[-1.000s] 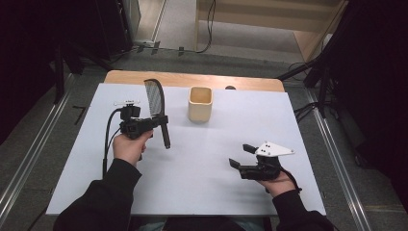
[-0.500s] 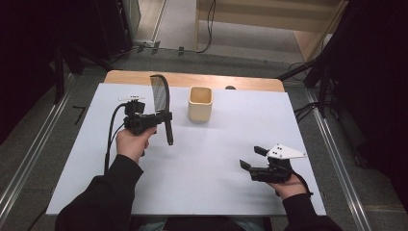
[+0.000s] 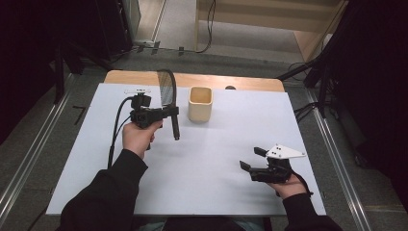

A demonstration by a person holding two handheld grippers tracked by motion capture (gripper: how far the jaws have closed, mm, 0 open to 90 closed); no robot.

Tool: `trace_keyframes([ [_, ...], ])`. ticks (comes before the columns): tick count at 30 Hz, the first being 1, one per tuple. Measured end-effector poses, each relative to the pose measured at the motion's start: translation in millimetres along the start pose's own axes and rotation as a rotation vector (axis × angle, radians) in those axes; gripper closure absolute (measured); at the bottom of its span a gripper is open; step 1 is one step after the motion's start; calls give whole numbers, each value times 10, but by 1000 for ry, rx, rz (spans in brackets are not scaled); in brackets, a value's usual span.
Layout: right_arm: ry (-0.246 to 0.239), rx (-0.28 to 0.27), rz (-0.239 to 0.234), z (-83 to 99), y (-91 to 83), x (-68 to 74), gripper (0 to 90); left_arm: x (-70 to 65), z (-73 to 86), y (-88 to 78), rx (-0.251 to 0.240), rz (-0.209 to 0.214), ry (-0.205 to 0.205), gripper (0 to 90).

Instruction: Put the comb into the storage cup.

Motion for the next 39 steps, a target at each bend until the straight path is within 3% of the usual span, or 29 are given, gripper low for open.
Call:
trace_keyframes([
  [11, 3, 2, -5, 5, 3, 5, 201, -118, -97, 100, 5, 30, 25, 729],
  [23, 7, 5, 17, 9, -5, -20, 201, -185, -217, 182, 15, 29, 63, 729],
  [39, 3, 17, 3, 28, 12, 2, 201, -268, -465, 206, -12, 38, 101, 729],
])
Point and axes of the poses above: each handheld gripper's, and its own axes: y roughly forward along the jaws, z roughly out of its underside, x roughly to its left, the point moved 5 cm from there along y, roughly forward along the jaws, and after that the axes turned 1 degree about x, right-handed, at the moved point
